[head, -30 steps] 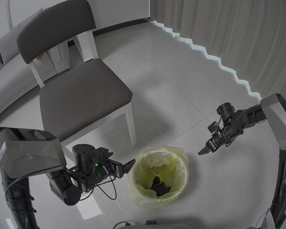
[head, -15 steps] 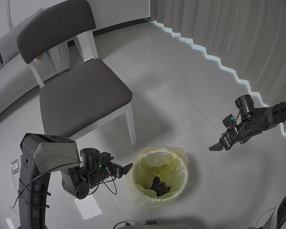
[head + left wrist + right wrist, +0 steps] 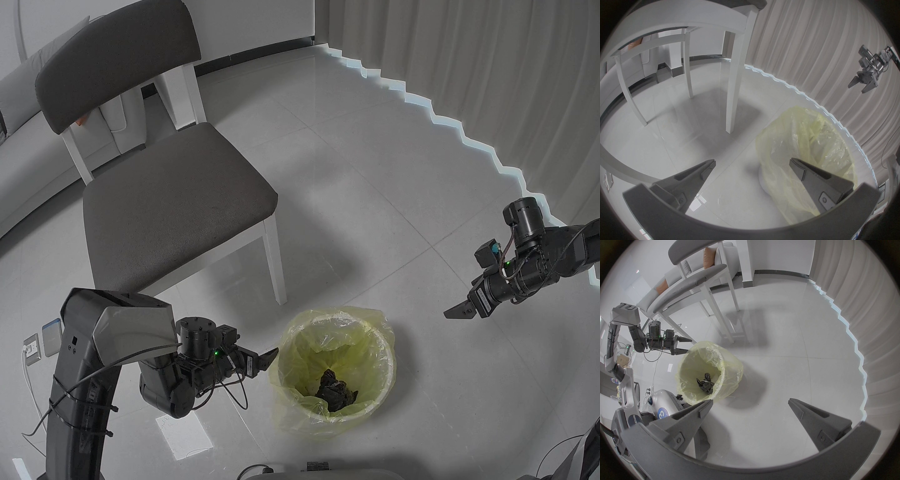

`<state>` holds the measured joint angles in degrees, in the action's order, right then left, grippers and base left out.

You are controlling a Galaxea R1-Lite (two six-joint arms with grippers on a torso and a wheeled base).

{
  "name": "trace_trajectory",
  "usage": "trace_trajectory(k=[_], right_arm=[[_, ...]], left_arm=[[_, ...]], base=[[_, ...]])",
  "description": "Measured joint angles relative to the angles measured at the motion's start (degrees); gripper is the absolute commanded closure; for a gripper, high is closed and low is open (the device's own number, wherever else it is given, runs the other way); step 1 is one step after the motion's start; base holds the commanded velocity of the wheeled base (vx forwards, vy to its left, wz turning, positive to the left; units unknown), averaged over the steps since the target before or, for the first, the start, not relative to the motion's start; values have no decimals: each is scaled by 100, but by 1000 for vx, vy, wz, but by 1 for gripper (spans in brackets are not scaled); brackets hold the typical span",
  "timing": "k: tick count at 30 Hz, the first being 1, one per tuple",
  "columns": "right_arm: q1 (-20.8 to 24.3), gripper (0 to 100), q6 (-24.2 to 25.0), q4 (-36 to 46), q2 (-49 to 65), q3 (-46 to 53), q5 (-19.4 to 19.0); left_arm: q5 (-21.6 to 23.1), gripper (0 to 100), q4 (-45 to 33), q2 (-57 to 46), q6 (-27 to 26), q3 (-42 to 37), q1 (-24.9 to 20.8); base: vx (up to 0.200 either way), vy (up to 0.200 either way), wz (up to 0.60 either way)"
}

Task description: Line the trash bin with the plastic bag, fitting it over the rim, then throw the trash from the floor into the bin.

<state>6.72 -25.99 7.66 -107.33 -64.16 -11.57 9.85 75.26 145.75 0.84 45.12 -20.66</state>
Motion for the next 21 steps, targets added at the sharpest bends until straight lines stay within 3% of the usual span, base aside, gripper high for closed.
trace_trajectory(k=[8,17,21], right_arm=[[9,0,-80,-7,156,149,-2],[52,0,-129,-5,239,195,-9],[61,0,-160,-5,251,208,-6]], left_arm=[[46,0,-123,202,-46,168,71],[200,0,-1495,279,-33,1020,38],[95,0,-1702,301,-44,1409,38]], base=[[0,0,0],[0,0,0],[0,0,0]])
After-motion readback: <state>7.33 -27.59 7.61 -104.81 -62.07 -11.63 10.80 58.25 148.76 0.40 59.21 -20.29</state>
